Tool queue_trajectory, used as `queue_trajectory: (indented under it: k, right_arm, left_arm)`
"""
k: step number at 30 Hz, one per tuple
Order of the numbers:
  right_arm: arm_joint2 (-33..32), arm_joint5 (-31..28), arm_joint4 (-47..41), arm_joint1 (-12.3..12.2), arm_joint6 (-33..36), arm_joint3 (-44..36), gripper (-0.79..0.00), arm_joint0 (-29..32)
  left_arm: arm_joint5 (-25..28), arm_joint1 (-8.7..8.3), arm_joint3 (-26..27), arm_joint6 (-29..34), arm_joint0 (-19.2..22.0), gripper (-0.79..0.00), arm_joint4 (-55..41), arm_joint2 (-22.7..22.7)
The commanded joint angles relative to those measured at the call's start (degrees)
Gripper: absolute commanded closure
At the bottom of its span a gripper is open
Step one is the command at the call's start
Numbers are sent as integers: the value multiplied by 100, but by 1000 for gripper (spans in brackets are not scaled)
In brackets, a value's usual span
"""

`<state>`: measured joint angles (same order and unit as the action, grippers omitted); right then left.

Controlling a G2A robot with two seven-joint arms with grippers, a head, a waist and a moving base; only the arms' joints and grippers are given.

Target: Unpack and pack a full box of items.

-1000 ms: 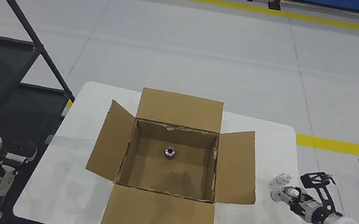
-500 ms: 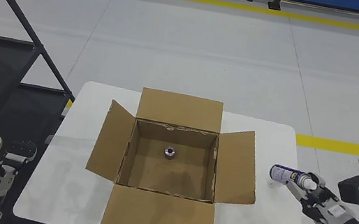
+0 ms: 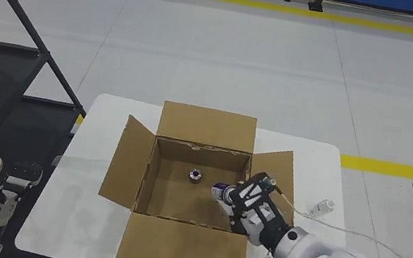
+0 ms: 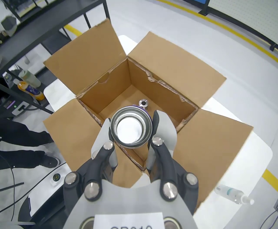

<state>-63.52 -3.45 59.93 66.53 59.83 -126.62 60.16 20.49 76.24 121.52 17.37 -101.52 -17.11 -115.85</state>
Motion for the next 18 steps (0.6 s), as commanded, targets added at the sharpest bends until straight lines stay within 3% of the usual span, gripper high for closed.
queue_trajectory:
  k: [1, 10, 18]
  right_arm:
    - [801, 226, 221, 125, 124, 591, 0, -575]
    - [2753, 1314, 305, 926, -68, 3365, 0, -2420]
    - [3361, 1522, 98, 1478, -253, 4881, 0, -3088]
  left_arm:
    - [0, 0, 0, 0, 0, -785, 0, 0]
    - [0, 0, 0, 0, 0, -785, 0, 0]
    - [0, 0, 0, 0, 0, -785, 0, 0]
